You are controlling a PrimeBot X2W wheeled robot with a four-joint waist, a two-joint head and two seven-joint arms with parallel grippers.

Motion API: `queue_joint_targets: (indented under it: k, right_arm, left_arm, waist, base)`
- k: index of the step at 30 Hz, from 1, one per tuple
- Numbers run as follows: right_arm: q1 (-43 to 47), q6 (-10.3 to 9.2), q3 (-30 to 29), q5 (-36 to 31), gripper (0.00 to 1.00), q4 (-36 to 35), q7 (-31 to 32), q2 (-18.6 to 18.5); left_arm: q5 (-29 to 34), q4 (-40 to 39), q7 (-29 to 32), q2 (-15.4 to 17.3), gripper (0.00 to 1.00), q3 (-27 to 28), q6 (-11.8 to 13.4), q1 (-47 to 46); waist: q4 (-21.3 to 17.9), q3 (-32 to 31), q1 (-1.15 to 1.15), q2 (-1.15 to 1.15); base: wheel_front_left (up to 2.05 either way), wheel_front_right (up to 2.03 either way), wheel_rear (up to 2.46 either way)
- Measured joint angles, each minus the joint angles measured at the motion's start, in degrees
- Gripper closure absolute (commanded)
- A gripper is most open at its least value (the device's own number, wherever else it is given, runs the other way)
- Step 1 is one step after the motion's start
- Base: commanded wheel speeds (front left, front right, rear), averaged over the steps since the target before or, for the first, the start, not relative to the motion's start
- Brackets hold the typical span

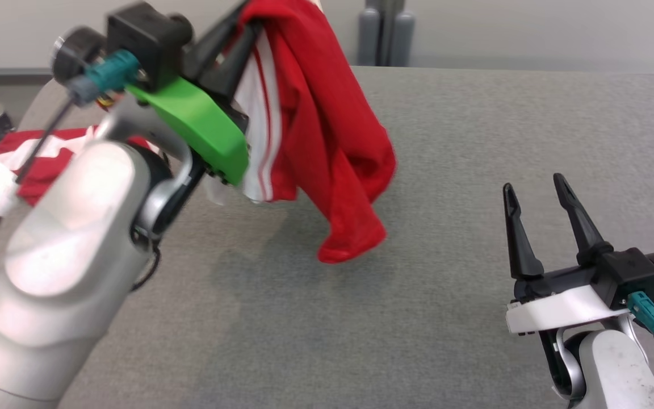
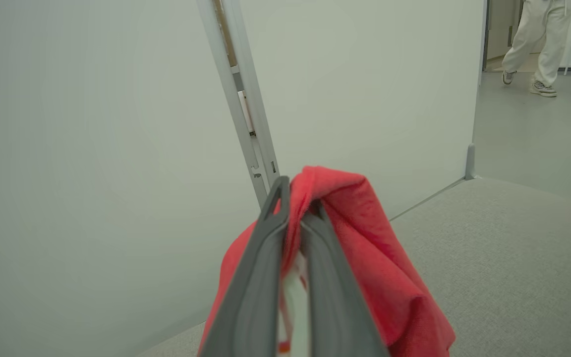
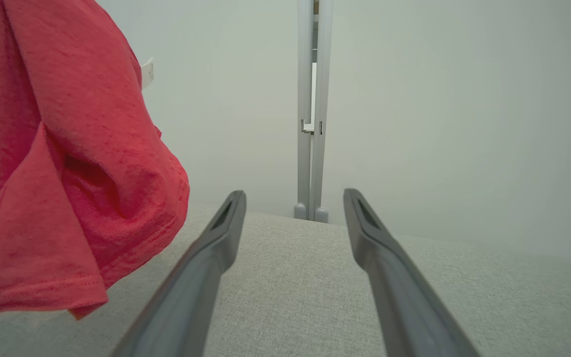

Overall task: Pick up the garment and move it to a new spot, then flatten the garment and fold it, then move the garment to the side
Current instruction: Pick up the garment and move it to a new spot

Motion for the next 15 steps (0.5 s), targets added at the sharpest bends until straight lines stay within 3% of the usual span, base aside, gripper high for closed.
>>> queue_joint_targets:
  k: [8, 15]
  right_arm:
    - [-1.6, 0.0, -1.0, 1.3, 0.0, -0.6, 0.0, 0.0]
    - [-2.7, 0.0, -1.1, 3.2, 0.0, -0.7, 0.0, -0.1]
  left_arm:
    - [0.0, -3.0, 0.6, -4.1, 1.0, -3.6, 1.7, 2.9]
    - [-0.9, 4.5, -1.7, -6.5, 1.0, -3.9, 1.7, 3.7]
  waist:
    - [-7.5, 1.0, 0.0, 0.0]
    - [-14.8, 2.7, 0.0, 0.0]
  base:
    - [0.0, 0.0, 0.0]
    - [0.0, 0.0, 0.0]
